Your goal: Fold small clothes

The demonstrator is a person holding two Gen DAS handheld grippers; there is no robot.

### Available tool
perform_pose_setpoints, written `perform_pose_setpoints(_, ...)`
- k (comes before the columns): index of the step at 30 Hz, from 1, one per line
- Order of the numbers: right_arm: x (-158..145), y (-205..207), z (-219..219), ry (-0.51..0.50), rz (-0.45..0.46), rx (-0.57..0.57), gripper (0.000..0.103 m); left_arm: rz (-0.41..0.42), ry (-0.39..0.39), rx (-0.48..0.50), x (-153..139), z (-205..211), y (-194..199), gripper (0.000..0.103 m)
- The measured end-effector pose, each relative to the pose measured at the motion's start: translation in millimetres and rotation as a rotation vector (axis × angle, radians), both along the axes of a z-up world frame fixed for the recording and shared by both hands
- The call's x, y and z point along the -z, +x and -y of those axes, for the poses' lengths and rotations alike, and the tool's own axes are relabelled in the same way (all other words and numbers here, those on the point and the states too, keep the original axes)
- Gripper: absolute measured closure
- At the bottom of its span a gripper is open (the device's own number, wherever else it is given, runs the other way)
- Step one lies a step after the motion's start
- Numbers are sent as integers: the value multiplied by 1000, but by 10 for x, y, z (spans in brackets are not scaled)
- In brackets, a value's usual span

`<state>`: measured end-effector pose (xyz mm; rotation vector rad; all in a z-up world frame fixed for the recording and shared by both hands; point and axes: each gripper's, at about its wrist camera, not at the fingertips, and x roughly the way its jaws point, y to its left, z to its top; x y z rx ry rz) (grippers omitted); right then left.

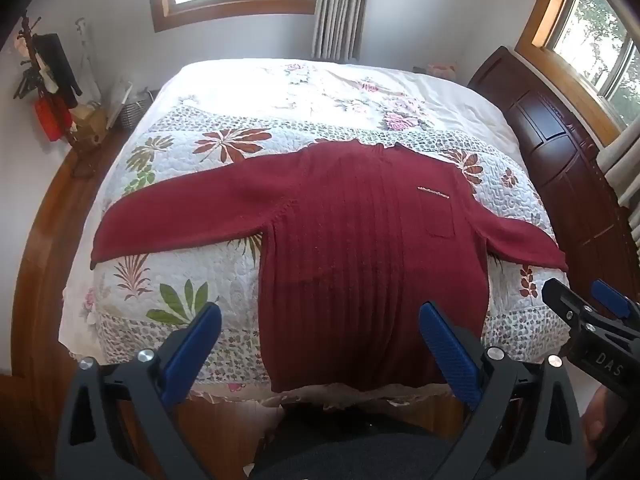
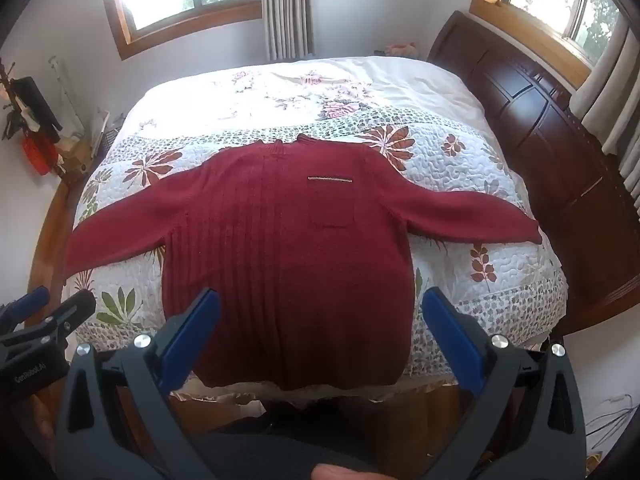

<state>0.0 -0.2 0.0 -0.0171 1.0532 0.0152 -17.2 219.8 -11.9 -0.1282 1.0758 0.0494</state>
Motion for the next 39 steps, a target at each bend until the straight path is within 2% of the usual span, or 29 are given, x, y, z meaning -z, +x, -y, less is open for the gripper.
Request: perform_pose_setpoints(39,-18,-1,-12,-5,17,5,3,-16,-1,22,47,60,47,4)
